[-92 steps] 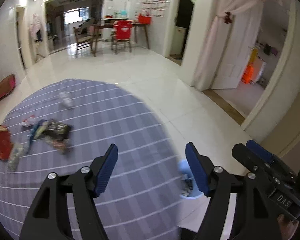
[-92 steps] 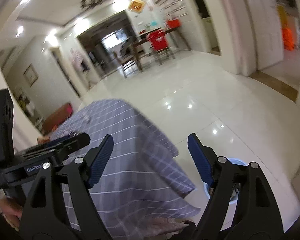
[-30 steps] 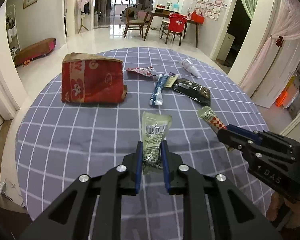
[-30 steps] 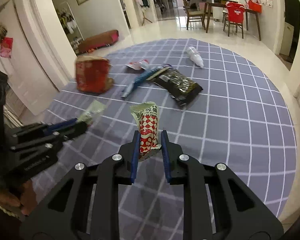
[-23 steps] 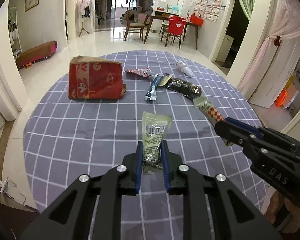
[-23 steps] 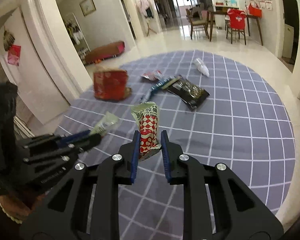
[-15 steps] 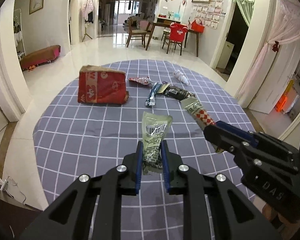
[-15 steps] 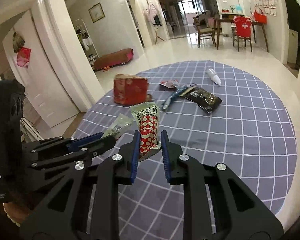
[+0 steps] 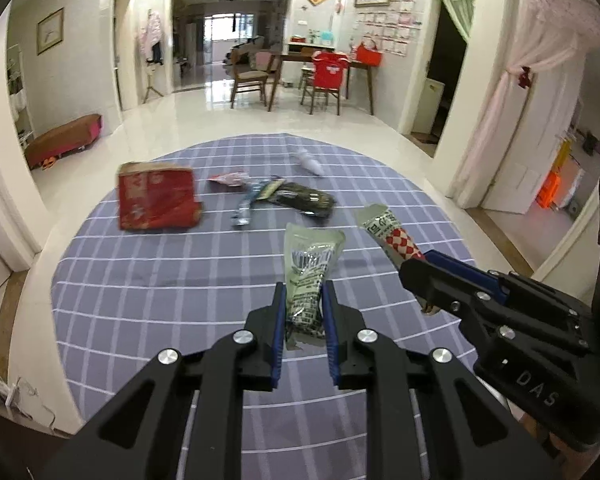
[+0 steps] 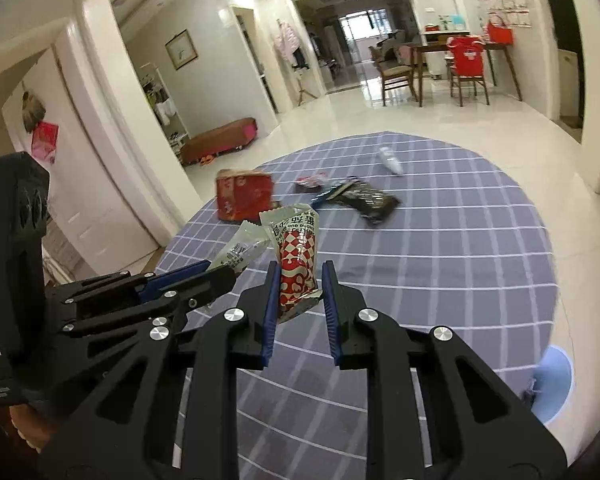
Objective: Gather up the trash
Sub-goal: 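Lift and carry both wrappers over to the bucket, then open the right tool then the left tool above the bucket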
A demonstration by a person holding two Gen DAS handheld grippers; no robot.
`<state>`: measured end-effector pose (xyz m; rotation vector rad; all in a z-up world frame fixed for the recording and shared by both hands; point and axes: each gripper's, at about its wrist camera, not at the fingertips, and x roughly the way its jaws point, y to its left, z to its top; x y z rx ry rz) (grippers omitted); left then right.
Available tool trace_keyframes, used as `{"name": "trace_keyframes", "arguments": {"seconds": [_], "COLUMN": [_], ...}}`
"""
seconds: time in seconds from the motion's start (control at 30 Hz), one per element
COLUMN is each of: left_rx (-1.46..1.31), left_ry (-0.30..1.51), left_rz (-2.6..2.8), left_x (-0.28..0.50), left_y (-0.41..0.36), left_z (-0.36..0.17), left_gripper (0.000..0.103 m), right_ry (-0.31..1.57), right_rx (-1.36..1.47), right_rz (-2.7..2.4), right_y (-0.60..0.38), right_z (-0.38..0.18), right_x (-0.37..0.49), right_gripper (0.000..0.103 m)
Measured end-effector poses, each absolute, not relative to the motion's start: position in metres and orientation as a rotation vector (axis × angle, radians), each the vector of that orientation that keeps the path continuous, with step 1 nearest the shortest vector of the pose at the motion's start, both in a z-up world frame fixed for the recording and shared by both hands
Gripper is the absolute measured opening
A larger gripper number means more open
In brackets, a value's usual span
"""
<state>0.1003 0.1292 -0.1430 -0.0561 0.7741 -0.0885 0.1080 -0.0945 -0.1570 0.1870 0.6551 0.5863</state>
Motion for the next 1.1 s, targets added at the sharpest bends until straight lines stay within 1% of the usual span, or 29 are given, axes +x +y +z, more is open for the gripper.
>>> {"name": "trace_keyframes", "arguments": {"seconds": [0.23,0.43,0.67,0.83,0.97,1.0,1.07,1.1], "left_rx": [0.012,0.07,0.131,0.167,0.191,0.196,0.204,0.206], "left_ry": [0.8,0.811,0.85,0.875,0.887,0.892,0.903,0.911], "left_rz": [-0.203,-0.341,-0.491,-0.562,-0.58,-0.583,-0.585,-0.588], "left_x": [0.123,0.143,0.164,0.179,0.192,0.196,0.203,0.207], "left_y": [0.055,-0.036,-0.13,-0.183,-0.21,-0.216,-0.226,-0.23], "left_z": [-0.149,-0.16,-0.186,-0.206,-0.22,-0.223,-0.228,-0.232], "left_gripper": [0.017,0.017,0.017,0.017,0.017,0.017,0.017,0.017], "right_ry": [0.609,0.58,0.568,0.585,0.599,0.598,0.597,0.607], "right_rx": [0.294,0.37,0.47,0.51,0.537,0.551,0.576,0.583], "right_rz": [0.48,0.348,0.15,0.053,0.006,-0.003,-0.021,-0.044], "right_y": [-0.178,-0.262,-0.362,-0.406,-0.429,-0.434,-0.44,-0.446], "right_z": [-0.164,-0.173,-0.201,-0.223,-0.241,-0.246,-0.258,-0.267], "right_x": [0.107,0.101,0.083,0.079,0.086,0.089,0.095,0.101], "right_gripper": [0.021,0.021,0.021,0.021,0.021,0.022,0.028,0.05]}}
